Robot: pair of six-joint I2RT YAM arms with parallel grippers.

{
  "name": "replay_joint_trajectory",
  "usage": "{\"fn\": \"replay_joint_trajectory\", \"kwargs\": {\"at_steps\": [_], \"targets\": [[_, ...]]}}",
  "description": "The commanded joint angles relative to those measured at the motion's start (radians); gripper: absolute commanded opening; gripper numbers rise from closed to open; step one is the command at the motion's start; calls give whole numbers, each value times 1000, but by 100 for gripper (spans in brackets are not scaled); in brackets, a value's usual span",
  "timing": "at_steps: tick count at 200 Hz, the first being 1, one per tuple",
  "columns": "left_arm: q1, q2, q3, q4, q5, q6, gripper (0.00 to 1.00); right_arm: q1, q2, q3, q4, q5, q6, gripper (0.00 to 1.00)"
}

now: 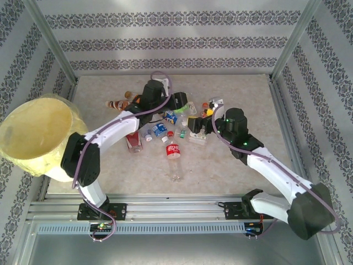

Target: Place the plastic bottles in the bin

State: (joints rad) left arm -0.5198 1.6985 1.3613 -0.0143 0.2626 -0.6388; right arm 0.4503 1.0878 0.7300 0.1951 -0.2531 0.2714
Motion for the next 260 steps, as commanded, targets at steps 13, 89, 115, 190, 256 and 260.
{"fn": "replay_joint_trajectory", "kwargs": {"at_steps": [13, 89, 115, 190, 256, 260], "targets": [[38, -171, 61, -257, -258, 164, 57, -18, -57, -8, -3, 269, -17, 98], [44, -376, 307, -709, -855, 525, 57, -59, 14, 28, 1, 410, 65, 98], [61, -395, 381, -838, -1011, 557, 57, -76, 44, 47, 21, 408, 115, 98], [399, -554, 409, -1066, -921, 438, 55, -96, 96, 88, 39, 398, 143, 98], [831, -565, 300, -1065, -552, 402, 53, -103, 81, 84, 32, 373, 155, 98], [862, -565, 294, -1058, -523, 399, 53, -104, 77, 80, 32, 373, 153, 98]]}}
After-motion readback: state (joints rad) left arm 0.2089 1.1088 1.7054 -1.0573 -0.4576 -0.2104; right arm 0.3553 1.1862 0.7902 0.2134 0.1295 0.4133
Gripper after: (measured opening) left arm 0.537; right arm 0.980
